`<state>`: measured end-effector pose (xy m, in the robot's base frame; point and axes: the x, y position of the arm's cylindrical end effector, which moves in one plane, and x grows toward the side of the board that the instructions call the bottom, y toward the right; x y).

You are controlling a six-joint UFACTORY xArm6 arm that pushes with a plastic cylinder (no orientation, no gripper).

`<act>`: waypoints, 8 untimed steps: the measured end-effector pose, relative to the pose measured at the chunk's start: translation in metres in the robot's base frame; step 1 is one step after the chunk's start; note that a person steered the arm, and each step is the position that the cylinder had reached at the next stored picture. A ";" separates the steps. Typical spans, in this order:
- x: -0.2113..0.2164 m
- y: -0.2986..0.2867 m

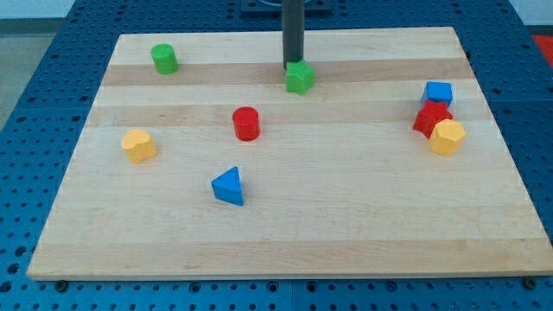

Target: Move the green star towards the left of the blue cube

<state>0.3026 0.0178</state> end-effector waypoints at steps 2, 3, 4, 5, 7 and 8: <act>0.017 0.009; 0.003 -0.034; 0.024 -0.084; 0.052 -0.089; 0.066 0.000; 0.066 0.054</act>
<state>0.3683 0.0715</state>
